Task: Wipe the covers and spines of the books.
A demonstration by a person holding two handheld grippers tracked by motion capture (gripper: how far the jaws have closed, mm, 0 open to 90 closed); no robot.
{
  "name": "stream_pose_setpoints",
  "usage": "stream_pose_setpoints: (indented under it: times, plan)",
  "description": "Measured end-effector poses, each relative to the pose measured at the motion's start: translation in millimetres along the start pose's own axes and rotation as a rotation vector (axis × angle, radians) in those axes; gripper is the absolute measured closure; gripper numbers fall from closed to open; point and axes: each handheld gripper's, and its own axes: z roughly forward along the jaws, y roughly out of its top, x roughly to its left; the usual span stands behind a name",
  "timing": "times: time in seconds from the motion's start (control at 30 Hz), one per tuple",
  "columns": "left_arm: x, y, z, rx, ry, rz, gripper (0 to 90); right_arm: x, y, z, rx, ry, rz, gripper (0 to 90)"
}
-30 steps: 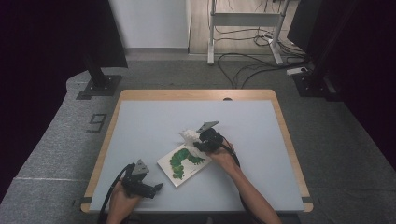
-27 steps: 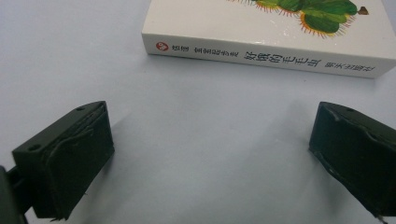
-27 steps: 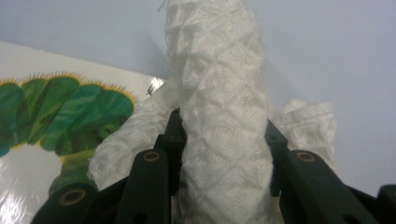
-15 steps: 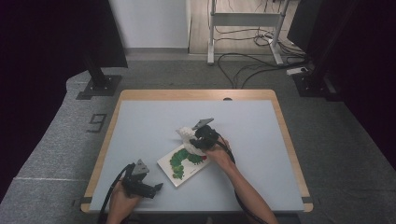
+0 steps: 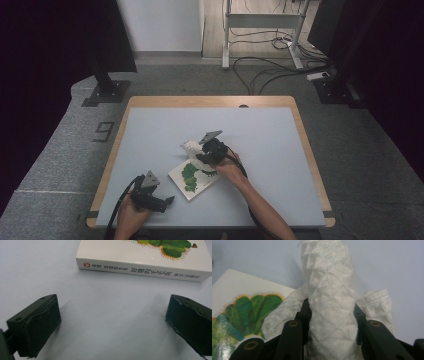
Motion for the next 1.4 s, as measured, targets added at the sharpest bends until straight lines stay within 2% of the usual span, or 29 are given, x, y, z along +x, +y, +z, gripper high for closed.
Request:
stream_pose_setpoints:
  times: [0.73,1.4]
  plan:
    - [0.0,0.0,0.0,0.001,0.001,0.001,0.0,45.7,13.4,11.9,-0.014,0.116,-0.083,63.9]
    - [-0.1,0.0,-0.1,0.001,0.001,0.001,0.0,77.9,26.6,23.0,-0.016,0.172,-0.137,63.5]
